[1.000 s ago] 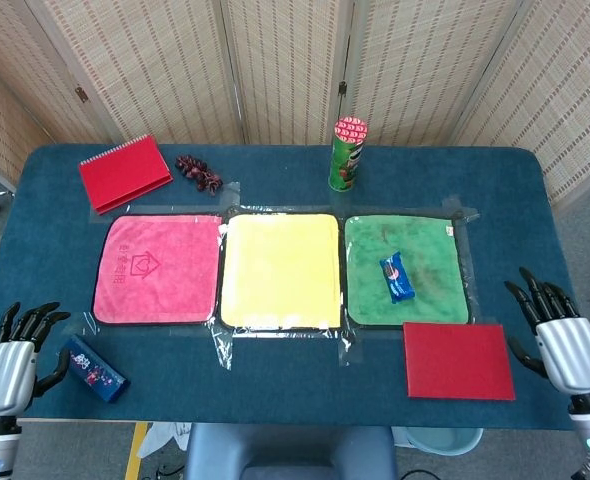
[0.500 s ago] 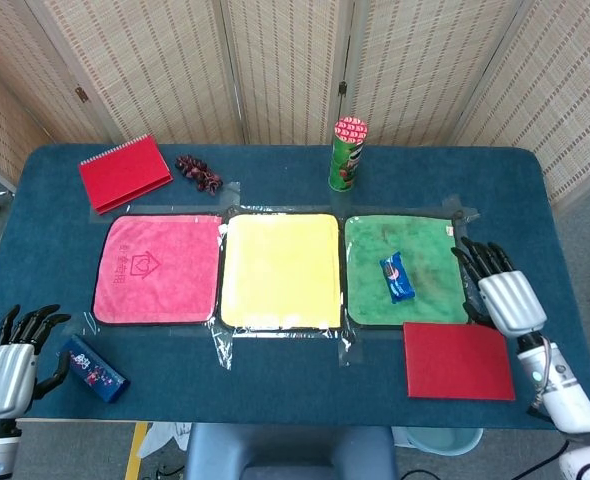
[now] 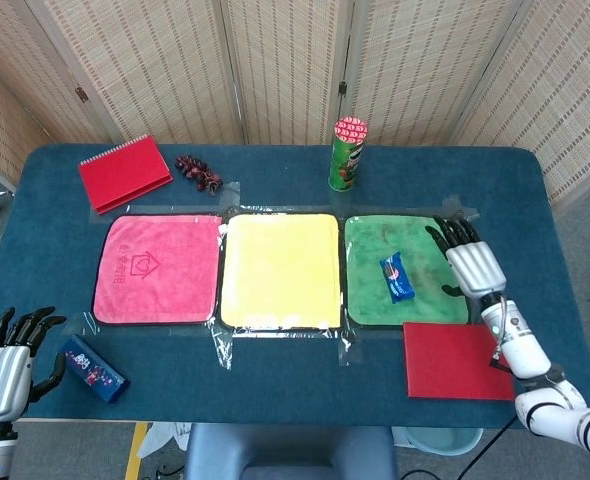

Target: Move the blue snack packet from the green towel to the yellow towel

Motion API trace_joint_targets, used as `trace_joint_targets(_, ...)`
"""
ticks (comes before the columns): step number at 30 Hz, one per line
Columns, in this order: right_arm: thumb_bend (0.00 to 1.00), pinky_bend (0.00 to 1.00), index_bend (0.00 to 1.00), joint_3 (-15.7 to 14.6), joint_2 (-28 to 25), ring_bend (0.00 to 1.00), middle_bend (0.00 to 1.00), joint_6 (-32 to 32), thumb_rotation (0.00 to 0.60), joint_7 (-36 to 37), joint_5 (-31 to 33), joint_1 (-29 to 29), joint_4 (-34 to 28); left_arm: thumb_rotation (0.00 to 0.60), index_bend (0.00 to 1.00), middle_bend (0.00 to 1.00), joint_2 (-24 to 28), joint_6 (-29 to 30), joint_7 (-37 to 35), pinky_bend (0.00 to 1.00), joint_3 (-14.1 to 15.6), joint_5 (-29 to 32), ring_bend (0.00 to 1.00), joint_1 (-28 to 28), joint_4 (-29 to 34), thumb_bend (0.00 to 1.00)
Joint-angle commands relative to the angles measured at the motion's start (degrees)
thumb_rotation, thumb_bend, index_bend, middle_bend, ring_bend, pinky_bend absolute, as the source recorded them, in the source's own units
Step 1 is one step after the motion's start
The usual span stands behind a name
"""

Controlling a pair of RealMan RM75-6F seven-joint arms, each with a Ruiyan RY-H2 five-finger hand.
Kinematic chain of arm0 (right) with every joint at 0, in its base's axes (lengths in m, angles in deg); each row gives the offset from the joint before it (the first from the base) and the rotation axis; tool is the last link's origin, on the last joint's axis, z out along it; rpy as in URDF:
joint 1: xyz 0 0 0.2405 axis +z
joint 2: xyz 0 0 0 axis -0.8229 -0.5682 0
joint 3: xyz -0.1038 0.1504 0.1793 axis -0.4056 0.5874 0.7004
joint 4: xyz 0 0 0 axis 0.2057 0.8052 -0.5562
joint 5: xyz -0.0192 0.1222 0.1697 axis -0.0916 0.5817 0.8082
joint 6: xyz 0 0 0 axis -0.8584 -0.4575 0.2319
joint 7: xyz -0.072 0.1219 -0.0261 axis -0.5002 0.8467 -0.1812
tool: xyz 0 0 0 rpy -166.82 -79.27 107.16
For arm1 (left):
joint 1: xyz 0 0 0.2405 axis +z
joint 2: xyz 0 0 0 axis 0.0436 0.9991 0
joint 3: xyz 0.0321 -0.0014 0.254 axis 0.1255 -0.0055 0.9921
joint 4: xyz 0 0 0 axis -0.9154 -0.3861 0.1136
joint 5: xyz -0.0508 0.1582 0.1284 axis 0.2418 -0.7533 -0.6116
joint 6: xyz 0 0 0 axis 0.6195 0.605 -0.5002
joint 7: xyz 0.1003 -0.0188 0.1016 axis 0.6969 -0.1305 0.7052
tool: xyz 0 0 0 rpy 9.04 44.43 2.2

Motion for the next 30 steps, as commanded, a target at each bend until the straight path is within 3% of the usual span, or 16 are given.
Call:
trace_joint_targets(1, 0.15, 0.00, 0.00, 0.6, 3.7, 0.00, 0.00, 2.5, 0.600, -1.0, 1.2, 3.1, 4.7, 0.600, 0.28, 0.21, 0.0, -0.2, 0.2, 0.03, -0.1, 0.1, 0.20, -0.1, 0.2, 0.51)
trace_joint_targets(15, 0.14, 0.00, 0.00, -0.8, 9.8, 0.00, 0.00, 4.3, 0.600, -0.4, 0.6, 7.7, 12.7, 0.600, 0.28, 0.21, 0.1, -0.3, 0.1, 0.03, 0.0, 0.6, 0.20, 0.1, 0.2, 0.51)
trace_joint_targets(30, 0.14, 0.00, 0.00, -2.8, 17.8, 0.00, 0.00, 4.9, 0.600, 6.3, -0.9, 10.2, 26.1, 0.600, 0.28, 0.21, 1.0, -0.4, -0.4, 0.03, 0.2, 0.9, 0.20, 0.4, 0.8, 0.51)
